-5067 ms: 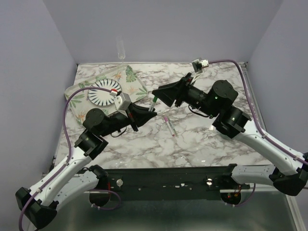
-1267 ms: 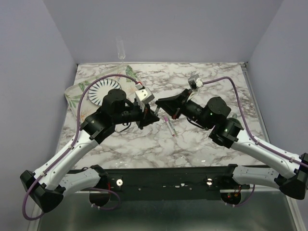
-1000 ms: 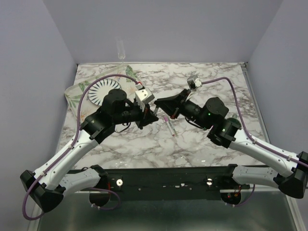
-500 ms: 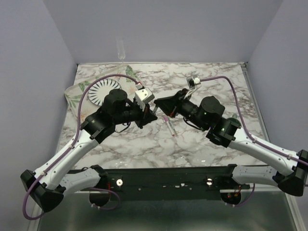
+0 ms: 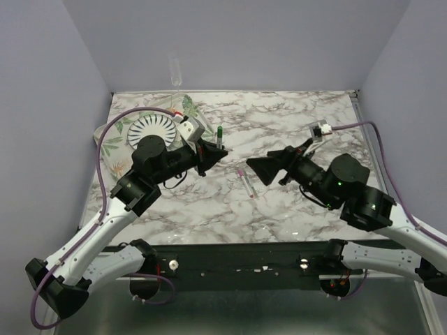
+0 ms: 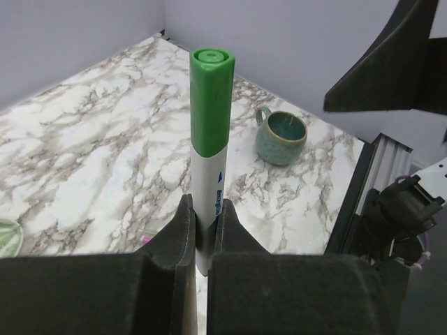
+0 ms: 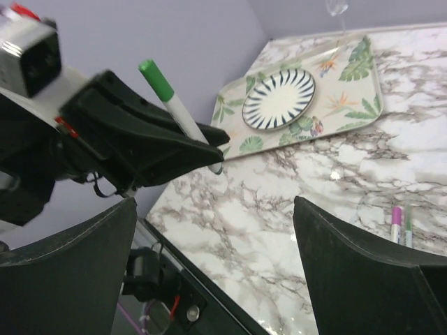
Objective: Insert the pens into the pen caps
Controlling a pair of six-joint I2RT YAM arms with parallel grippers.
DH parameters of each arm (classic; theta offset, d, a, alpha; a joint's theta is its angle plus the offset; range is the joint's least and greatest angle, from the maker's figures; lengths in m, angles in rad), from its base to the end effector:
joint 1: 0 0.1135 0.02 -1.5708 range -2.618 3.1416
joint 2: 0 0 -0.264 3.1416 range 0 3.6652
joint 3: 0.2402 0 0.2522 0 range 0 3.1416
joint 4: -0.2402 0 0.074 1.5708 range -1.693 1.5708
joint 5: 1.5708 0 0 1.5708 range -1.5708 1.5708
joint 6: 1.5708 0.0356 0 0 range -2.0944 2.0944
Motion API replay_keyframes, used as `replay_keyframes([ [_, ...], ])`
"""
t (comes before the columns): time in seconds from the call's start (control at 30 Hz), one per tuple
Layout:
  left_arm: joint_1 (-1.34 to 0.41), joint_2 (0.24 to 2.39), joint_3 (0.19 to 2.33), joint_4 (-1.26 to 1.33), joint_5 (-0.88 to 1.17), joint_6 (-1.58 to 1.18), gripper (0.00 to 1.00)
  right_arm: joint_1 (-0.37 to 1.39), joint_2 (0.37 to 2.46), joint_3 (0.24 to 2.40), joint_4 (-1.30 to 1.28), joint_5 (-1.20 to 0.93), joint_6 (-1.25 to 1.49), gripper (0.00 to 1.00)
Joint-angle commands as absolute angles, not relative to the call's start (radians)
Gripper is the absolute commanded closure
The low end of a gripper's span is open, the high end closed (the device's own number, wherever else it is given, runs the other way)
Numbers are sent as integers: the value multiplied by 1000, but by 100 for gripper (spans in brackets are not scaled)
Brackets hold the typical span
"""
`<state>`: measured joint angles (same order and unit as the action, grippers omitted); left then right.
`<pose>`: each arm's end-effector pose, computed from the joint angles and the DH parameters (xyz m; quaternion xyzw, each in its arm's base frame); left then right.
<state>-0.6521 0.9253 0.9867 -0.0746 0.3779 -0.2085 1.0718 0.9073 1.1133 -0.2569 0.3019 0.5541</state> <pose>0.1582 -0.1373 0.3979 0.2825 0.6529 -0.4093 0.5713 0.1015 0.1642 0.4248 -0.0833 0.7193 0.4197 0.5473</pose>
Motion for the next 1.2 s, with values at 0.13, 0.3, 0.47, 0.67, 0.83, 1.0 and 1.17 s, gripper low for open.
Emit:
replay_keyframes([
  [0.13, -652, 1009, 919, -99, 272, -497, 100, 1071, 710, 940, -354, 563, 661, 3],
  [0.3, -653, 1166, 936, -206, 221, -670, 100, 1072, 687, 922, -425, 592, 687, 3],
  [0.47, -653, 1347, 902, -181, 210, -807, 100, 1072, 696, 923, -532, 640, 788, 0],
  [0.67, -653, 1488, 844, -123, 196, -934, 99, 1072, 681, 924, -598, 623, 805, 0],
  [0.83, -666, 1581, 824, -115, 193, -982, 89, 1071, 652, 896, -597, 640, 819, 0],
  [1.0, -678, 1643, 857, -164, 181, -994, 79, 1072, 650, 885, -598, 632, 821, 0],
  [1.17, -689, 1605, 896, -228, 147, -980, 56, 1072, 673, 894, -629, 632, 838, 0],
])
